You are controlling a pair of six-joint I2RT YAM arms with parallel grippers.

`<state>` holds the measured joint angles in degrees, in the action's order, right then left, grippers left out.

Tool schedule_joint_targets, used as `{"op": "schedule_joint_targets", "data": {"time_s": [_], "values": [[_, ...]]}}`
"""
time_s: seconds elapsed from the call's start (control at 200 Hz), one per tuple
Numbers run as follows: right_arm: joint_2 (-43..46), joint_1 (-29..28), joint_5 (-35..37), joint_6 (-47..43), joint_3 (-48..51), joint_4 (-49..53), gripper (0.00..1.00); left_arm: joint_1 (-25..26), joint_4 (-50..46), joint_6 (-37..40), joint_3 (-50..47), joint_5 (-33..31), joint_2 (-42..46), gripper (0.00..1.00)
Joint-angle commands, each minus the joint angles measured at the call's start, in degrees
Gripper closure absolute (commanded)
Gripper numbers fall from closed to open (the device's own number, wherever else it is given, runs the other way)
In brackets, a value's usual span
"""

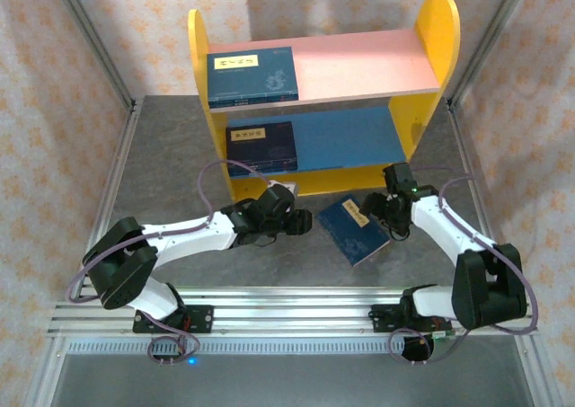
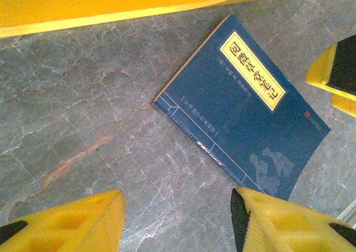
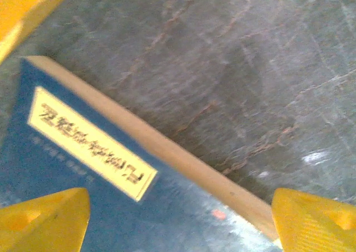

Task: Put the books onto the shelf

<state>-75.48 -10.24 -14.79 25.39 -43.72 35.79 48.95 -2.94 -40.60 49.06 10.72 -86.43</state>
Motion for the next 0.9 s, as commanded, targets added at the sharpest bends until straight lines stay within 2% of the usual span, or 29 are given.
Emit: {"op": "schedule_joint_targets", "data": {"time_s": [0.0, 0.205, 0.365, 0.566, 0.736, 0.846, 0.896], "values": [[-2.81, 0.66, 0.08, -3.51, -0.27, -0.81, 0.17, 0.88, 1.40, -1.13, 1.70, -0.08, -1.10, 0.47], [-5.38, 0.67, -3.62, -3.26, 1.48, -3.52, 0.22, 1.06, 0.86, -0.79, 2.35, -0.51, -0.94, 0.47], [-2.12, -0.15, -7.57, -0.93, 5.93, -5.56, 0.24, 1.15, 1.01, -0.71, 1.93, -0.69, -1.17, 0.47], [2.94, -6.51, -9.46, 5.36, 12.41, -8.68, 0.27, 1.15, 3.61, -1.23, 1.78, 0.17, -4.39, 0.47], [6.24, -12.92, -9.40, 10.44, 13.56, -8.94, 0.29, 1.11, 3.89, -1.69, 2.29, 0.14, -6.76, 0.48], [7.28, -14.11, -9.31, 10.55, 12.86, -7.36, 0.30, 1.15, 3.54, -2.35, 2.36, -0.15, -7.55, 0.48], [9.01, -14.18, -6.96, 9.37, 11.71, -5.21, 0.30, 1.14, 3.53, -2.68, 2.33, -0.13, -7.85, 0.48]]}}
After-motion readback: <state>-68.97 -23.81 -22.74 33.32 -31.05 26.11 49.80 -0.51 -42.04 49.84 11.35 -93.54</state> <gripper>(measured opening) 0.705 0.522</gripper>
